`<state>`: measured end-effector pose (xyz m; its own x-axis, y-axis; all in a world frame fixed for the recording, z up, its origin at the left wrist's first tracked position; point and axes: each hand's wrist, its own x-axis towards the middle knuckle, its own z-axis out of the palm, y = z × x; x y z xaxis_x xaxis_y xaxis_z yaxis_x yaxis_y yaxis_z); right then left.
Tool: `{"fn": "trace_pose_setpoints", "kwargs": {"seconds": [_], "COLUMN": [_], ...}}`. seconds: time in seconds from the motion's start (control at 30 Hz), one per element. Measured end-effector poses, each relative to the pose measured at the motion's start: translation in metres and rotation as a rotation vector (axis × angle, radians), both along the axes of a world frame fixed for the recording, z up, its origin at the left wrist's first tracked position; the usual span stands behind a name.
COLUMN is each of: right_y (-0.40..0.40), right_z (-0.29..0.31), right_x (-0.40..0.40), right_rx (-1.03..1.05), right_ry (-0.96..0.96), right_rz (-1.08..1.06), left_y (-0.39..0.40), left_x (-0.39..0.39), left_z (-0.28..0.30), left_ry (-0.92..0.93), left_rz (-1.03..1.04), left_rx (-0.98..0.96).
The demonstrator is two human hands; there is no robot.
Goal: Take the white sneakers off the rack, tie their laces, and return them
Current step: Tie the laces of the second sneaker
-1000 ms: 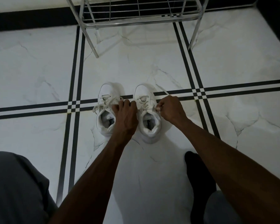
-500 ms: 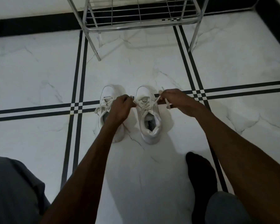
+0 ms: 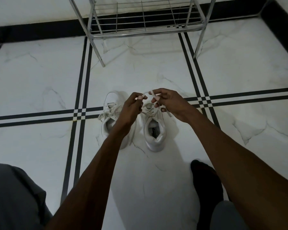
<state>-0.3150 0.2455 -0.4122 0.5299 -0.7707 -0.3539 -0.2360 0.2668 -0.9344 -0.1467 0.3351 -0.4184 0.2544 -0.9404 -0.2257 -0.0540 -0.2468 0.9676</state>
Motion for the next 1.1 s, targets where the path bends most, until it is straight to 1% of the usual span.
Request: {"fn": "trace_pose_setpoints", "kwargs": {"seconds": [0.2,0.3,0.37,0.43,0.5,0.6,0.7,0.77,0.83,0.9,0.97,1.03,1.1], "right_y": [0.000,0.000,0.000,0.000,-0.001,-0.001,-0.002,-0.002,0.001,0.004,0.006,0.006,0.005], "right_z": [-0.001,-0.004,-0.008,-0.012,-0.015,-0.016,-0.014,-0.011,-0.009,-0.010,-0.013,-0.017,-0.017], "right_x": [0.000,0.002,0.005,0.008,0.010,0.009,0.007,0.007,0.010,0.016,0.019,0.020,0.017], "right_rx": [-0.036,-0.013,0.006,0.001,-0.022,-0.007,0.044,0.037,-0.013,-0.061,-0.010,0.075,0.104], "right_ry": [0.093,0.112,0.126,0.138,0.132,0.071,-0.004,-0.025,-0.006,0.035,0.055,0.039,0.027], "right_rz": [0.074,-0.018,-0.094,-0.139,-0.130,-0.030,0.077,0.109,0.062,-0.060,-0.163,-0.190,-0.184], "left_y": [-0.002,-0.006,-0.005,-0.003,-0.002,-0.005,-0.007,-0.007,-0.007,-0.007,-0.007,-0.006,-0.003], "left_x": [0.002,0.001,-0.001,-0.003,-0.006,-0.007,-0.007,-0.006,-0.006,-0.006,-0.006,-0.007,-0.005], "left_z": [-0.011,-0.013,-0.011,-0.009,-0.007,-0.013,-0.016,-0.016,-0.017,-0.019,-0.022,-0.022,-0.024], "left_ry": [-0.229,-0.372,-0.428,-0.400,-0.338,-0.309,-0.345,-0.365,-0.362,-0.342,-0.290,-0.194,-0.108], "left_rz": [-0.124,-0.160,-0.155,-0.116,-0.062,-0.004,0.008,0.004,-0.002,-0.014,-0.029,-0.021,0.006], "left_rx": [-0.041,-0.042,-0.045,-0.061,-0.066,-0.027,0.000,-0.013,-0.023,-0.021,-0.014,0.003,0.010]}}
